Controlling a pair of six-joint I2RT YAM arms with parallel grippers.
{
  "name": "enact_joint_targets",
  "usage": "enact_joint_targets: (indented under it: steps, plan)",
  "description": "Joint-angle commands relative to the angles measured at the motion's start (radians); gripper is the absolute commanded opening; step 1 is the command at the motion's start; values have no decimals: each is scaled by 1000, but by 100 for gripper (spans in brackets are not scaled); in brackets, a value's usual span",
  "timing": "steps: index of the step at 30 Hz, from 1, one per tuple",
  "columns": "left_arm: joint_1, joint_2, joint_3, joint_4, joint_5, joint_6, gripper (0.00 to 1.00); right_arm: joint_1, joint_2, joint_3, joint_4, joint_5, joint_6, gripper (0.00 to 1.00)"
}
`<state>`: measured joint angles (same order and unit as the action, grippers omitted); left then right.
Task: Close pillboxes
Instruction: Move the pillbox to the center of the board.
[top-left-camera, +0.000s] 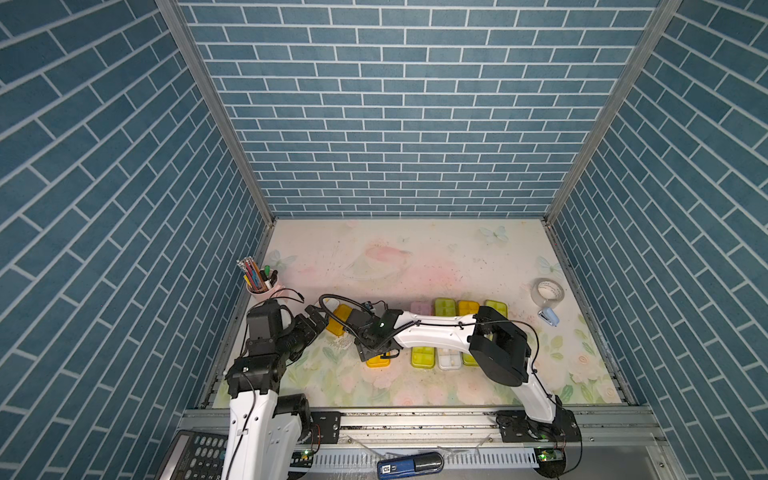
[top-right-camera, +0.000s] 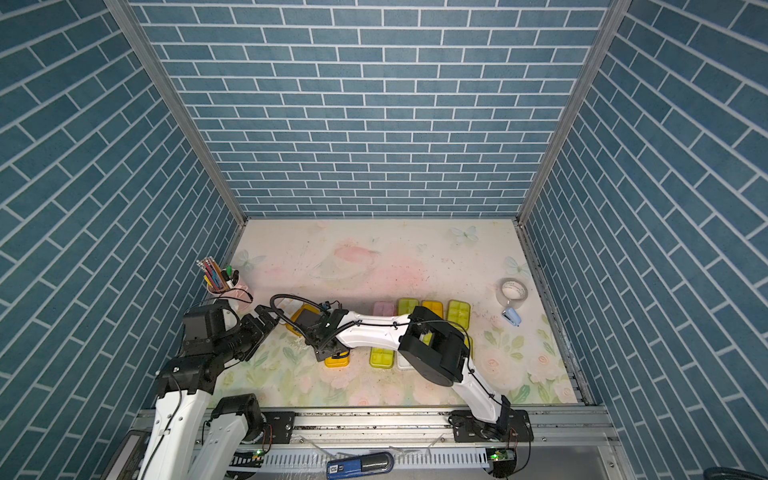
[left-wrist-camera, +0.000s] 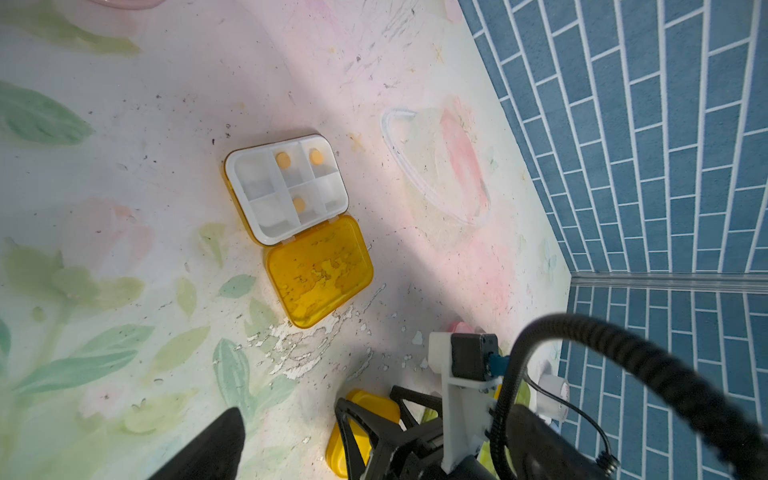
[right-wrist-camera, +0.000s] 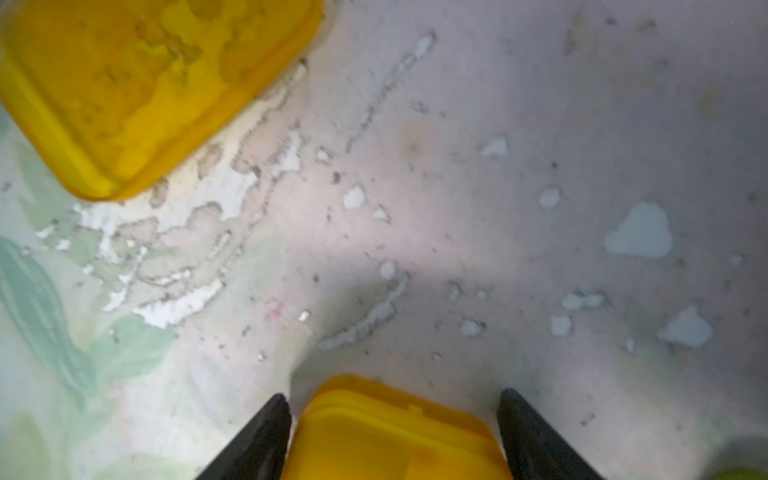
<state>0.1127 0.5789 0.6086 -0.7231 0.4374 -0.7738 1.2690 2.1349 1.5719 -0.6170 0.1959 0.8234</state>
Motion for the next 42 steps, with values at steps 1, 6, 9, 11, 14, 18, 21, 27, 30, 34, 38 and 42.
enact_joint_targets:
  steps: [1,6,9,11,14,18,21,27,30,34,38,42]
  plan:
    - [8,16,-14,42,29,-5,100,0,-55,-83,-27,48,60,74]
    - [8,49,-18,92,59,-14,100,-15,-86,-138,-23,76,59,74]
    - [8,84,-24,136,87,-14,100,-30,-111,-178,-5,73,66,76]
    - [8,105,-30,165,92,-19,99,-34,-135,-208,26,77,73,79]
    - [8,154,-29,203,93,-29,99,-35,-148,-224,52,82,74,84]
    - [8,227,-20,219,72,-28,100,-36,-163,-232,80,87,66,88]
    - [8,258,-21,219,44,-26,100,-36,-179,-224,83,85,46,91]
    - [8,291,-52,232,-8,-28,100,-37,-255,-215,100,70,-14,91]
    - [8,316,-65,239,-33,-26,100,-37,-297,-207,109,65,-54,91]
    - [7,364,-86,269,-36,-20,99,-42,-355,-216,122,84,-119,91]
    - [7,418,-106,325,-31,-20,100,-74,-409,-266,151,102,-161,92]
    - [7,458,-126,370,-38,-18,100,-132,-431,-296,163,90,-181,95]
